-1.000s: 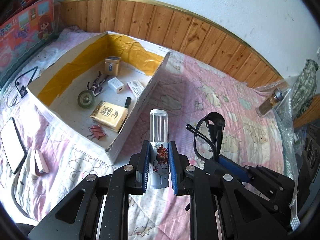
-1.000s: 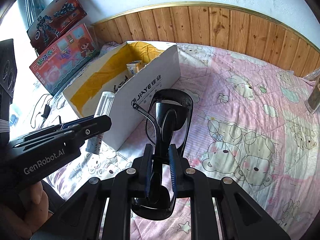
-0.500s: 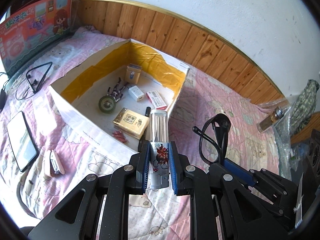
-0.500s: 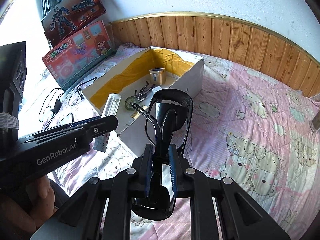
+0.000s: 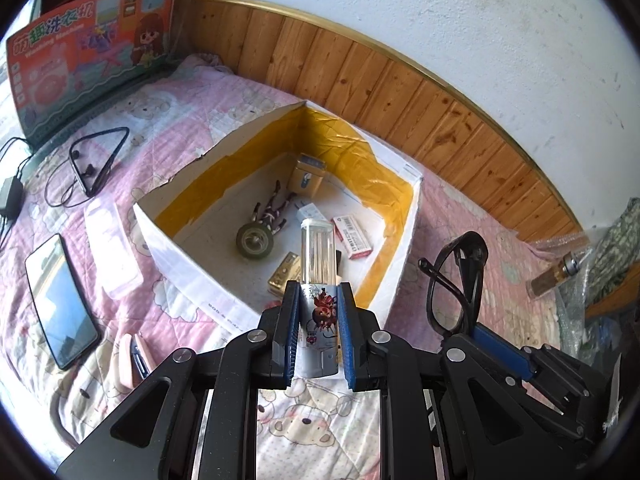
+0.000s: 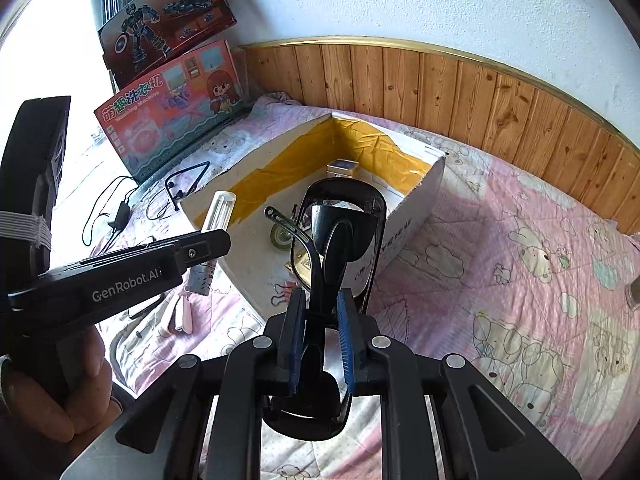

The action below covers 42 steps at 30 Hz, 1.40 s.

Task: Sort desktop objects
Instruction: 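Carry the black glasses and glass bottle over the cardboard box with both tools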

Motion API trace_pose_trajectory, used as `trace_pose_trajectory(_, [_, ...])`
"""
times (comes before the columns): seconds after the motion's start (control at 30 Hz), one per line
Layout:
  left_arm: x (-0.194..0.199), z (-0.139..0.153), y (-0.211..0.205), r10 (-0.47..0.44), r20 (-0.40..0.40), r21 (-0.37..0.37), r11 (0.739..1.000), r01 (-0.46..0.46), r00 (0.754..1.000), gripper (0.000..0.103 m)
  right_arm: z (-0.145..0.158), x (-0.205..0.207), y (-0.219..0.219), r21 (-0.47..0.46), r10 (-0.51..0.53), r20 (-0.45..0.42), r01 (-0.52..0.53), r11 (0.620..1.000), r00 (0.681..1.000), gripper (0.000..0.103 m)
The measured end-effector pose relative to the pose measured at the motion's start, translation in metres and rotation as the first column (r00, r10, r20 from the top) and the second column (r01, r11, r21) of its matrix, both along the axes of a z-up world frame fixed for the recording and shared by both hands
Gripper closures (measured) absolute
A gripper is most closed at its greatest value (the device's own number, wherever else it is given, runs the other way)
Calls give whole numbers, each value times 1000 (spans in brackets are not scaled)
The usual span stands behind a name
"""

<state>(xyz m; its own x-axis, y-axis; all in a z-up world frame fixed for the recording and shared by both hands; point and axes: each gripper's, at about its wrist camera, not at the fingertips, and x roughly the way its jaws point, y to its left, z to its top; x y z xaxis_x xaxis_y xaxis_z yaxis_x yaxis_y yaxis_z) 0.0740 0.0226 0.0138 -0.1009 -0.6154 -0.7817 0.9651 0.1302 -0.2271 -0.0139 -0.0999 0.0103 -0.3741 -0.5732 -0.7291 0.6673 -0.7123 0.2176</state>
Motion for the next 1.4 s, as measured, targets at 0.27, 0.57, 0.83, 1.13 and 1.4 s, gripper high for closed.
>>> trace_pose_trajectory(0.27, [13, 2, -35, 21, 31, -2, 1000, -21, 999, 85, 10, -21, -27, 30, 30, -34, -29, 999, 999, 86])
trace_pose_trajectory(0.57, [23, -9, -73, 42, 51, 20, 999, -43, 998, 85, 4, -56, -56, 70, 46, -40, -44, 997, 998, 86])
trace_pose_trajectory(0.83, [36, -22, -97, 58, 73, 58, 996, -62, 996, 85, -12, -88, -79, 94, 53, -11, -52, 994, 999, 86])
trace_pose_trajectory(1.13, [49, -38, -107, 84, 99, 115, 989, -95, 992, 85, -34, -121, -99, 99, 48, 64, -55, 994, 997, 86])
trace_pose_trajectory(1.4, [55, -47, -113, 96, 121, 154, 981, -114, 988, 84, -52, -148, -115, 123, 36, 116, -50, 991, 993, 86])
